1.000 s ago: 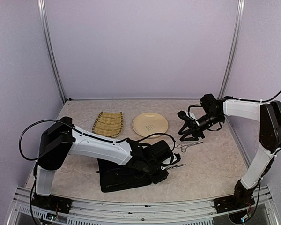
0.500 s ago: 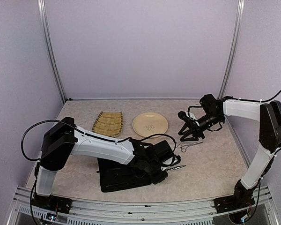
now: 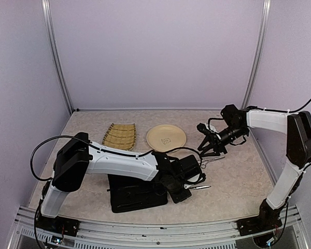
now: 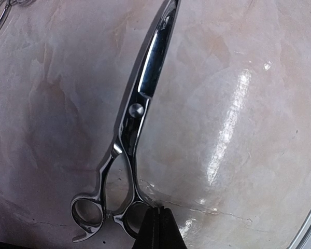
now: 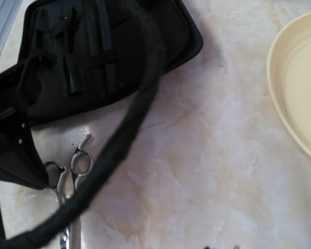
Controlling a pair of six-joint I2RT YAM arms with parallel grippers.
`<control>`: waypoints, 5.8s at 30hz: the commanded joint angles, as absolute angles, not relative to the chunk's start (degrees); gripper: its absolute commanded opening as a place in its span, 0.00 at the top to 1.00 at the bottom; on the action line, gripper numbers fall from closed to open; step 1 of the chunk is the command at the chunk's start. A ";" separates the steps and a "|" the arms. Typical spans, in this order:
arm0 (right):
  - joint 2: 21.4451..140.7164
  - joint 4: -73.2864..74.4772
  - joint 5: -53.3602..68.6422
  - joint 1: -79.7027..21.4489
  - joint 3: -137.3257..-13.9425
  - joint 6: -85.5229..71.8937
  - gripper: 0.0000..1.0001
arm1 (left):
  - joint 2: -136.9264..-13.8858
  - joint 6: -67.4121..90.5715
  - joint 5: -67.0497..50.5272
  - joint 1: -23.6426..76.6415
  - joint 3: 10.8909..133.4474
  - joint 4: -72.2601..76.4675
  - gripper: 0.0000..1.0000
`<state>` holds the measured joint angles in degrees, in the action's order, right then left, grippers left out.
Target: Sort the hair-cutting tools
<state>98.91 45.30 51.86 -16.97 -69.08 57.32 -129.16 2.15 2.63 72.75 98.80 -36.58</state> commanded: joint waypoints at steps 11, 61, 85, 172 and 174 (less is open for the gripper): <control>96.20 49.31 51.71 -12.58 -72.13 57.48 0.62 | -120.62 1.53 4.89 72.56 101.27 -37.99 1.00; 98.70 47.94 52.43 -12.57 -69.19 57.63 0.62 | -138.04 3.38 2.17 67.81 113.30 -54.54 0.79; 98.09 49.52 52.47 -12.50 -70.65 57.60 0.63 | -122.47 0.57 5.83 68.33 104.97 -44.13 1.00; 102.99 52.13 54.78 -10.72 -71.48 60.63 0.66 | -136.99 -13.06 2.39 73.38 107.31 -49.81 0.80; 103.09 52.22 54.89 -10.73 -71.66 60.64 0.66 | -137.26 -13.09 2.12 73.39 107.11 -50.33 0.86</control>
<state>102.04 50.02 52.90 -11.33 -70.11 59.18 -133.60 -12.08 1.02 72.95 107.42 -45.98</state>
